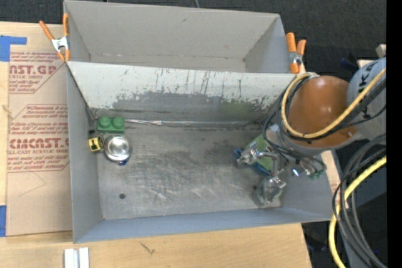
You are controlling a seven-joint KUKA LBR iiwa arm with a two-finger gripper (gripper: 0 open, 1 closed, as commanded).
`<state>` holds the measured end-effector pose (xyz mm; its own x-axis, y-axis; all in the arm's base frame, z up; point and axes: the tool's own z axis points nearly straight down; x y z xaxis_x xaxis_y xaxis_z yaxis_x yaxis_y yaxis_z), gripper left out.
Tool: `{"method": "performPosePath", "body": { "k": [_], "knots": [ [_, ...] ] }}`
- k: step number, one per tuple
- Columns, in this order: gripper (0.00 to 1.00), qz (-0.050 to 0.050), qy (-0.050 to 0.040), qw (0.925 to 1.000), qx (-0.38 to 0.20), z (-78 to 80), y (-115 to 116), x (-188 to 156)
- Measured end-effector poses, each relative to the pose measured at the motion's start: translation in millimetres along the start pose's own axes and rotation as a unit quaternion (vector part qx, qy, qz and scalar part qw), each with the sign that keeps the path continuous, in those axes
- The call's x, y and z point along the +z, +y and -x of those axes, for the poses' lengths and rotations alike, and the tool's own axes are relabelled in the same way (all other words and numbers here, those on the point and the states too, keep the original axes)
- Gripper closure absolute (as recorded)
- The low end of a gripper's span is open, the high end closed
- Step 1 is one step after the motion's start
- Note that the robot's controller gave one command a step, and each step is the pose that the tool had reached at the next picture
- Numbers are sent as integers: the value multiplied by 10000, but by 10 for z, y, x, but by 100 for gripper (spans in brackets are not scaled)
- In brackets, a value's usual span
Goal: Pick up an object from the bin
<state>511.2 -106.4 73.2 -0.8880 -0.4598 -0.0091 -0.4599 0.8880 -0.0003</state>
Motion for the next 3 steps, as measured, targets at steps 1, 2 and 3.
{"method": "performPosePath", "body": {
  "k": [1,2,3],
  "knots": [
    [0,-27,1,10000,-53,356,-402,-551],
    [0,17,27,9750,-2223,711,-304,-303],
    [0,-16,1,9178,-3971,807,-19,9]
  ]
}}
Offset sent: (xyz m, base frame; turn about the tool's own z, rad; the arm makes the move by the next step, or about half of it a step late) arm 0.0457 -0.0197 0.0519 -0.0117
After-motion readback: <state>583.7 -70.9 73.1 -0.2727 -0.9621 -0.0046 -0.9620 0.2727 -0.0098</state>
